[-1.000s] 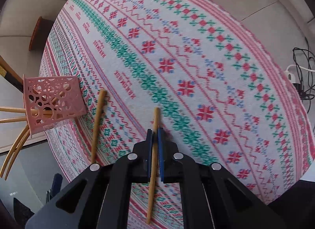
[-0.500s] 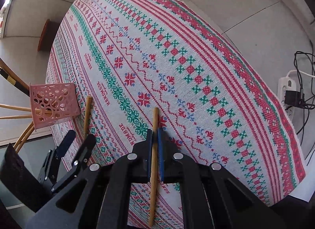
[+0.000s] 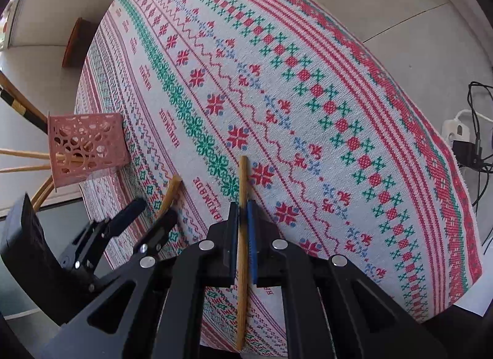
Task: Organize utensils
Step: 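Grasp the last chopstick with the left tool while the right tool lifts its chopstick, then carry both chopsticks above the pink mesh cup with both tools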
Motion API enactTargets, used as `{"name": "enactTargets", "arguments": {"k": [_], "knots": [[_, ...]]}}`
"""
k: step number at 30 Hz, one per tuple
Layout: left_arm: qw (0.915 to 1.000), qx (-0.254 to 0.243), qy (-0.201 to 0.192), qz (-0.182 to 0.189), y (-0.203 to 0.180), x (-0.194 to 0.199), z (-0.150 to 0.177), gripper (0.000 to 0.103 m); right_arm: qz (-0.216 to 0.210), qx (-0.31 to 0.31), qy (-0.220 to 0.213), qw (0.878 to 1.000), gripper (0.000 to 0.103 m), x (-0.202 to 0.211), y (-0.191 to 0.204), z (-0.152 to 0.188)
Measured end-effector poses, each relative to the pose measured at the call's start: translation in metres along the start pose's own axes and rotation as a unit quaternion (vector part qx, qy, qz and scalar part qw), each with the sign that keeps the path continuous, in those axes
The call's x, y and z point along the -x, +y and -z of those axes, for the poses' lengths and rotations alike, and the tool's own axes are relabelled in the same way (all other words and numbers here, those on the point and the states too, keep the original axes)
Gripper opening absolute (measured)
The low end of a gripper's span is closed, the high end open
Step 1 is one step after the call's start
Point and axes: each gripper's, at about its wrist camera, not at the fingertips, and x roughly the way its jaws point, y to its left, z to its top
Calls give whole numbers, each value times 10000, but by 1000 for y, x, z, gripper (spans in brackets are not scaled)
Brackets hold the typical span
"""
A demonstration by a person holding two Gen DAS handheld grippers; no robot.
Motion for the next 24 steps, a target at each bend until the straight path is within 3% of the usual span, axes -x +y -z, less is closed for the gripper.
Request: {"name": "enactTargets", "arguments": {"k": [1,3,7,9,12,15,19,24], "knots": [[10000,-82,28,42,-1,-1,-2,39,60,50,-60,10000,6,0,2,2],[9993,-372,-23,57,-9,0,-3,15,167,84,-155,9997,6,-1,6,4],[9994,-242,-190,154,-16,1,4,6,118,134,-263,9995,6,-2,13,4],[9979,-62,-568,299,-18,11,23,6,-160,108,-311,9993,6,0,14,7],[9934,221,-1075,336,-6,32,41,6,-397,488,-804,9948,6,25,29,16],[9827,622,-1676,485,6,65,65,6,-771,838,-1283,9852,6,53,43,34],[9621,1128,-2440,469,16,110,88,6,-841,1366,-1824,9700,6,79,58,65],[9385,1451,-3099,464,27,166,112,6,-793,1896,-2325,9506,6,110,76,100]]}}
